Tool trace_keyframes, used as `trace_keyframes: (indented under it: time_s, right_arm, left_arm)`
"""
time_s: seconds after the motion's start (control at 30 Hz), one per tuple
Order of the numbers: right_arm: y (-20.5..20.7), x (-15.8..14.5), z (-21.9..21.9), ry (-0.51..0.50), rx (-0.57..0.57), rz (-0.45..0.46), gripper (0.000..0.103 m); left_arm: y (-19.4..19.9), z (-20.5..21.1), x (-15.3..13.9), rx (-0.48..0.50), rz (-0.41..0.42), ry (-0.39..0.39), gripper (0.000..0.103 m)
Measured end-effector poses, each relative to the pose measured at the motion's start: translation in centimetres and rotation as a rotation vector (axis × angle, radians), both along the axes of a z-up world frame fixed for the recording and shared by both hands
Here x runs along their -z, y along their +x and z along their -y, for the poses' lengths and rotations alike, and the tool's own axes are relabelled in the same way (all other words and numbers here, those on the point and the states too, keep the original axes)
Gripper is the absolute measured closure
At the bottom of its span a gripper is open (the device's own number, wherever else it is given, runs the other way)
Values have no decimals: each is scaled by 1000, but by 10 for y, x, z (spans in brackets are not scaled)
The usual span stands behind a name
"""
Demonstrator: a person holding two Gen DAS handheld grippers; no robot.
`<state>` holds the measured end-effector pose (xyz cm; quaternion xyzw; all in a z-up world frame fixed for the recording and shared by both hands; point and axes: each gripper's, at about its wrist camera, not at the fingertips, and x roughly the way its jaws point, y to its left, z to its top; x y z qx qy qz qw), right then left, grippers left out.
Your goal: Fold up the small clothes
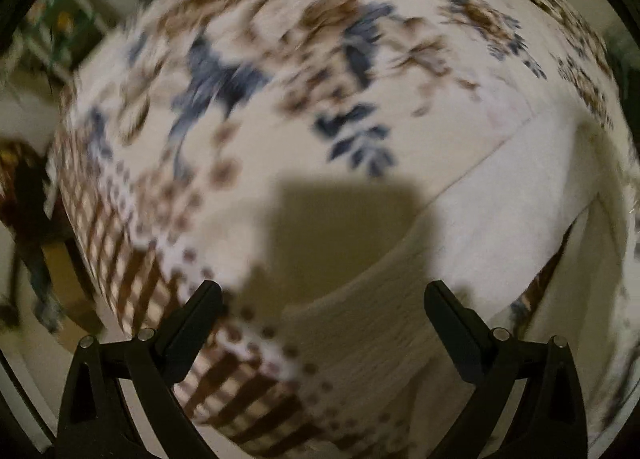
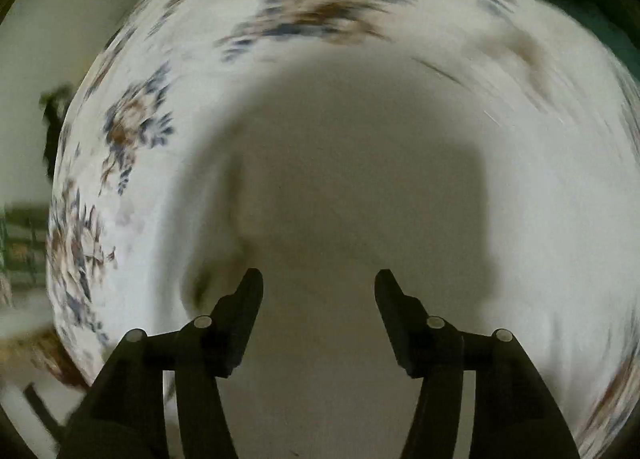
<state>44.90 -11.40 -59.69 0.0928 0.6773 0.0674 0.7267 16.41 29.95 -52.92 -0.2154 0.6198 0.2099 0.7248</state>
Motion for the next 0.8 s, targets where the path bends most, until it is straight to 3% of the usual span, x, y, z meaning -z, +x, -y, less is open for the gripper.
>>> trace_keyframes:
  time_s: [0.17,0.23,0.27,0.3,0.33,0.37,0.4,0.53,0.67,0.73,0.8]
  right_arm:
    - [-80,22,68,3,178,-125,42]
    - [-107,37,82,-36,197,-170,42]
    - [-121,47,87,-48,205,-203,42]
    - [-130,53,89,-50,209,-224,42]
    - [-142,59,89,-50,214,-245,42]
    - [-148,61,89,-51,213,-253,42]
    - [-155,63,87,-55,205,-254,42]
    - [-168,60,72,-71,164,-214,42]
    - [-177,65,52,3,185,-204,42]
    - [-180,69,42,20,208,-194,42]
    - [-180,75,33,2,211,-181,42]
  left_arm:
    - [-21,-10,47,-92,12,-247,1]
    - [-14,0,64,-103,14,-285,2]
    - [-9,5,65,-92,19,-251,6]
    - [-2,12,62,-72,19,-186,32]
    - [4,16,57,-49,16,-142,70]
    - [9,18,48,-25,27,-108,88]
    - [14,17,37,-7,47,-81,96]
    - [33,-14,-20,-1,186,17,97]
    - [73,-74,-63,-12,317,127,97]
    - [89,-105,-62,-16,358,128,96]
    - [114,-131,-50,-59,355,76,92]
